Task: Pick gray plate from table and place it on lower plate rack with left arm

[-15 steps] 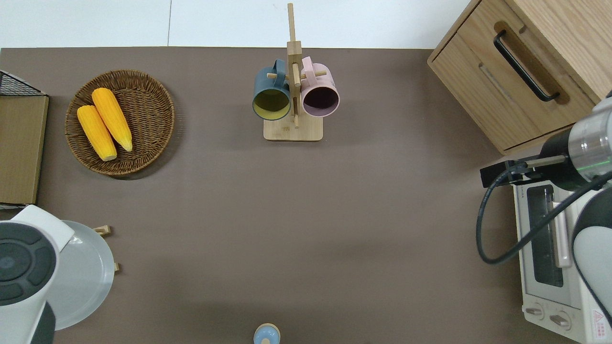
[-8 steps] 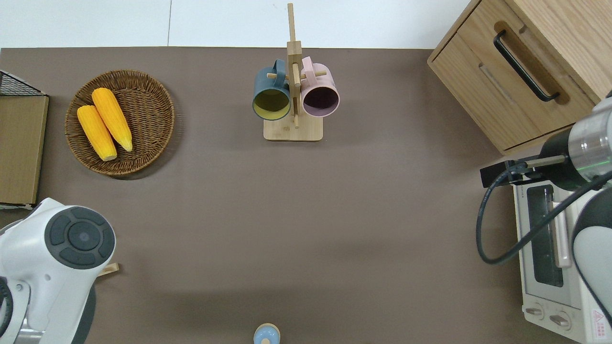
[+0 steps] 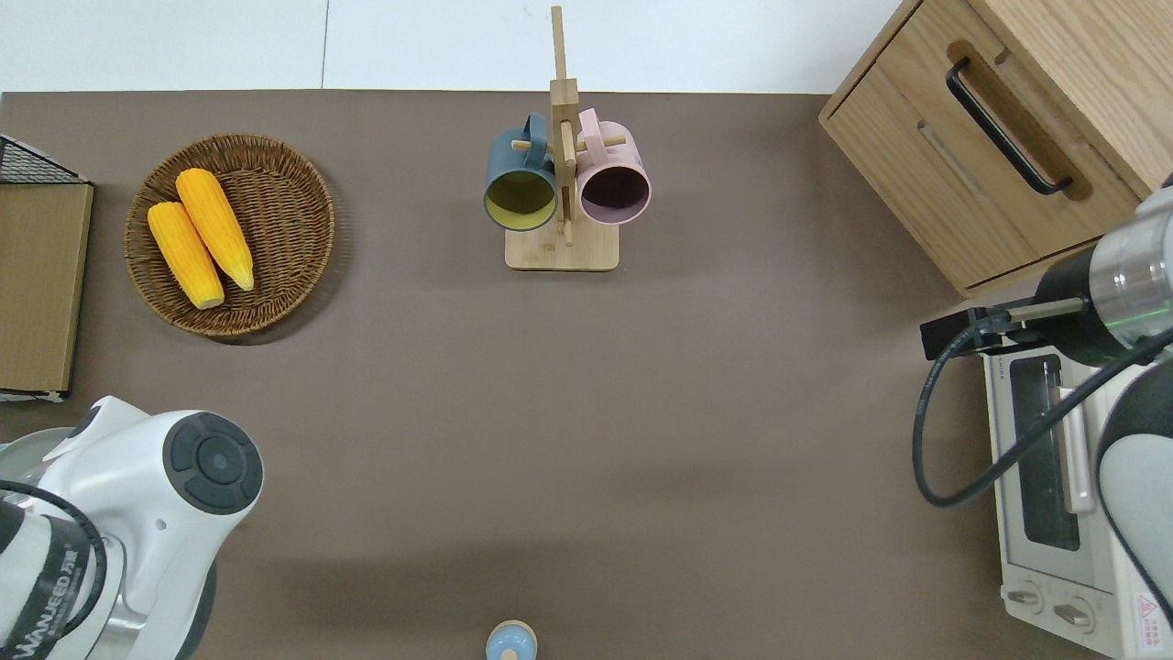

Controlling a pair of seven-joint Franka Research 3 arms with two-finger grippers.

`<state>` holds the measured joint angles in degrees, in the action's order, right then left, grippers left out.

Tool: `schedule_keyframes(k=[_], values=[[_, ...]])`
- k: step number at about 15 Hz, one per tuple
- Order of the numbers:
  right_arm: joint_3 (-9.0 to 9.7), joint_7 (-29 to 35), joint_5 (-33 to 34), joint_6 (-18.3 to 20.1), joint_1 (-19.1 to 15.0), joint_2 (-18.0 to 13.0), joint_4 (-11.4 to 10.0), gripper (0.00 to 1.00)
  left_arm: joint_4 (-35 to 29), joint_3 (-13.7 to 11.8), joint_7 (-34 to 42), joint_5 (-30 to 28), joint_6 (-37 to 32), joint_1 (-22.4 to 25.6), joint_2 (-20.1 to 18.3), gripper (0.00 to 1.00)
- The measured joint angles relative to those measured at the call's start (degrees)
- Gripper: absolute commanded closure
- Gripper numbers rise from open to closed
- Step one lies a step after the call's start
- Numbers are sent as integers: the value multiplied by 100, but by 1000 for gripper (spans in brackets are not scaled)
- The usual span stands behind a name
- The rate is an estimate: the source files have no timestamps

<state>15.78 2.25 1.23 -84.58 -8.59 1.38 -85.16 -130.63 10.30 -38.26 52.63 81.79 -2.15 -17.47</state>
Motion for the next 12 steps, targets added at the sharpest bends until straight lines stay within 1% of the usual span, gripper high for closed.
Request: schedule_keyframes(k=[3,8,12], values=[[0,0,0,0,0,0,0,17,-225,-2,-443,51,209,0,5,1000],[0,0,0,0,0,0,0,17,-760,0,-1391,360,549,0,15,1000],[0,0,0,0,0,0,0,17,-1000,0,-1655,480,637,-1,17,1000]])
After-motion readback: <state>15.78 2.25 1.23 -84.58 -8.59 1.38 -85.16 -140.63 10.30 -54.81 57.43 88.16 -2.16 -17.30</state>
